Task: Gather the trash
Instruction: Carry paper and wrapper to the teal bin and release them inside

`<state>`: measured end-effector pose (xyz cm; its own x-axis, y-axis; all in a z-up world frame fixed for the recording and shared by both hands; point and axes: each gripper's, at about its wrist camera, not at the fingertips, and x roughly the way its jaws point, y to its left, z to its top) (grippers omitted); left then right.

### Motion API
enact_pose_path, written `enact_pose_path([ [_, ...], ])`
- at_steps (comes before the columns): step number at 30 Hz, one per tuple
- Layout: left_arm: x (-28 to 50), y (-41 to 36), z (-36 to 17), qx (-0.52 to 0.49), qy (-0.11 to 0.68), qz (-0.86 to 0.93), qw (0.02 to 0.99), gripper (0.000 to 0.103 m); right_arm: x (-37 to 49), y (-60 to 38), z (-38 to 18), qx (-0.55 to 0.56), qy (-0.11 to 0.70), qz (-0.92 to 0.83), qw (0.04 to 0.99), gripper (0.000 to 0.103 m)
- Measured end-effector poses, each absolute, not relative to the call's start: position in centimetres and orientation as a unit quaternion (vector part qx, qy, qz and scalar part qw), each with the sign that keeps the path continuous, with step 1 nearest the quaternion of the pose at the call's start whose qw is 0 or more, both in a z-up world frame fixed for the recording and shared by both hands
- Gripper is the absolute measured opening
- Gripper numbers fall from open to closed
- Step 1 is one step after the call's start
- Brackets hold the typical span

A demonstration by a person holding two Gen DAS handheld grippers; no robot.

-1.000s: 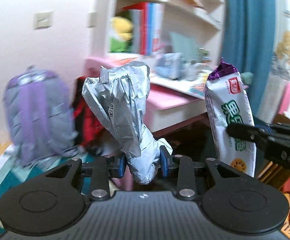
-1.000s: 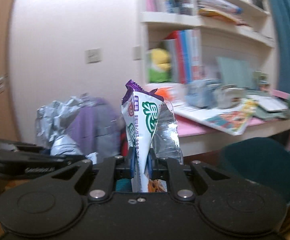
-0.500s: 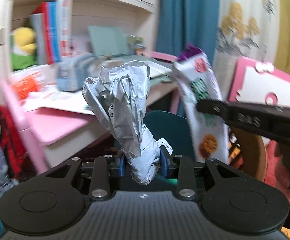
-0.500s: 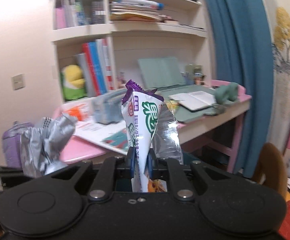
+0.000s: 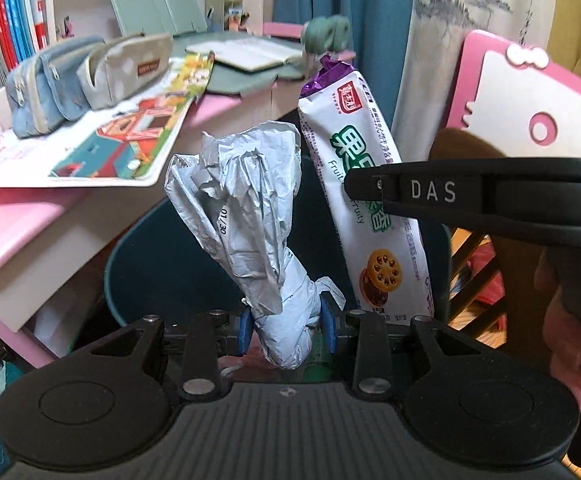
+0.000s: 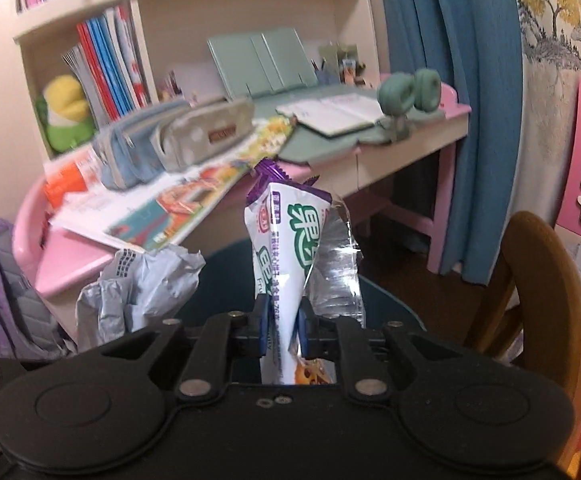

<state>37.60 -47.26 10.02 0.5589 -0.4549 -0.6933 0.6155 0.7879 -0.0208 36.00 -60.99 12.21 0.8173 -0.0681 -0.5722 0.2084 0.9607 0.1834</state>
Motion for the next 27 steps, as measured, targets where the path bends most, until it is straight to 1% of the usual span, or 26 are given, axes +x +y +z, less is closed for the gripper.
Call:
enact_pose_path([
  [3,38.3,-47.8,9.0,0.117,0.374,-0.301,0.869,0.032,36.4,-60.9,12.0,0.117,0.306,-0.086,0.941,0.020],
  [5,38.8,-48.2,8.4,0.116,0.384,-0.298,0.866,0.032,36.5,-61.0,11.9,0.120,0.316,-0.091,0.937,0.022],
  [8,39.0,-48.3,7.9,0.116,0.387,-0.297,0.865,0.033,36.3,-61.1,11.8,0.125,0.318,-0.097,0.935,0.028],
  [10,38.9,-48.4,7.7,0.117,0.388,-0.298,0.865,0.033,36.1,-61.2,12.0,0.129,0.317,-0.102,0.934,0.042],
  [11,38.8,-48.5,7.7,0.117,0.388,-0.299,0.864,0.033,35.9,-61.2,12.1,0.129,0.314,-0.104,0.935,0.054],
  [12,38.8,-48.6,7.7,0.117,0.389,-0.298,0.864,0.033,35.8,-61.2,12.2,0.126,0.311,-0.105,0.936,0.059],
  [13,38.9,-48.7,7.7,0.117,0.391,-0.297,0.863,0.034,35.7,-61.1,12.4,0.121,0.309,-0.107,0.937,0.060],
  [14,38.9,-48.8,7.7,0.118,0.391,-0.296,0.863,0.039,35.6,-61.1,12.5,0.119,0.310,-0.109,0.937,0.060],
  [15,38.7,-48.8,7.8,0.117,0.390,-0.297,0.864,0.046,35.5,-61.2,12.6,0.119,0.309,-0.109,0.937,0.061],
  [16,38.6,-48.9,7.9,0.116,0.388,-0.299,0.864,0.051,35.3,-61.3,12.7,0.119,0.308,-0.110,0.937,0.062],
  [17,38.3,-48.9,8.1,0.114,0.384,-0.299,0.866,0.063,35.2,-61.3,12.7,0.119,0.308,-0.111,0.937,0.063],
  [18,38.1,-48.8,8.2,0.112,0.379,-0.300,0.868,0.071,35.0,-61.3,12.8,0.120,0.308,-0.110,0.937,0.063],
  [25,36.4,-47.4,9.7,0.093,0.366,-0.306,0.874,0.072,33.5,-60.4,13.7,0.112,0.308,-0.096,0.940,0.065],
  [27,35.8,-46.5,10.3,0.087,0.364,-0.305,0.876,0.074,32.6,-59.7,14.1,0.108,0.302,-0.090,0.943,0.072],
])
